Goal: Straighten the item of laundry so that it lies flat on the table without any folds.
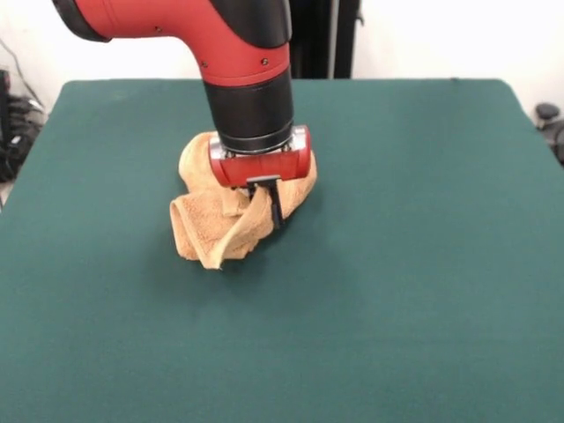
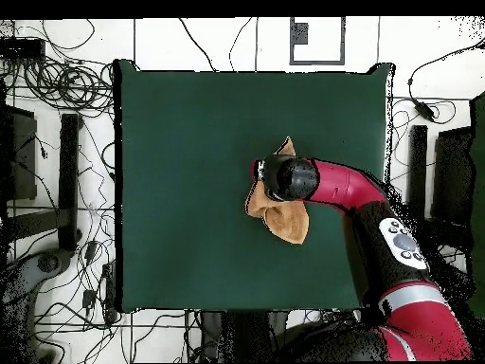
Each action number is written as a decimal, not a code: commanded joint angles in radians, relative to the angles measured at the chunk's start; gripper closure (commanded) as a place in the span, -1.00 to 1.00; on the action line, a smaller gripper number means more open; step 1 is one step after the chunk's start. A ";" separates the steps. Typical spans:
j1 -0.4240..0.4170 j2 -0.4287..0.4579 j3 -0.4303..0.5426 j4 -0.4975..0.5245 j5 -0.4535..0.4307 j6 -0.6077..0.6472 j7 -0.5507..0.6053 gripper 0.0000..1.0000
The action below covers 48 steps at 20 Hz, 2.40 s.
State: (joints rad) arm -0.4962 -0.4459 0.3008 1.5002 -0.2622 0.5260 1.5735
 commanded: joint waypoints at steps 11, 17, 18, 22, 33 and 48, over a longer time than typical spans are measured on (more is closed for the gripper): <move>0.175 -0.100 -0.018 -0.028 0.008 0.192 0.115 1.00; 0.189 -0.114 -0.023 -0.023 0.018 0.206 0.115 1.00; 0.190 -0.106 -0.023 -0.034 0.017 0.208 0.112 1.00; 0.194 -0.089 -0.022 -0.042 0.016 0.199 0.109 1.00; 0.257 -0.090 -0.059 -0.037 0.025 0.173 0.172 1.00; 0.433 -0.173 -0.146 0.045 0.149 0.164 0.332 1.00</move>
State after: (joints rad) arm -0.1492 -0.6245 0.1668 1.4615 -0.1973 0.6386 1.5745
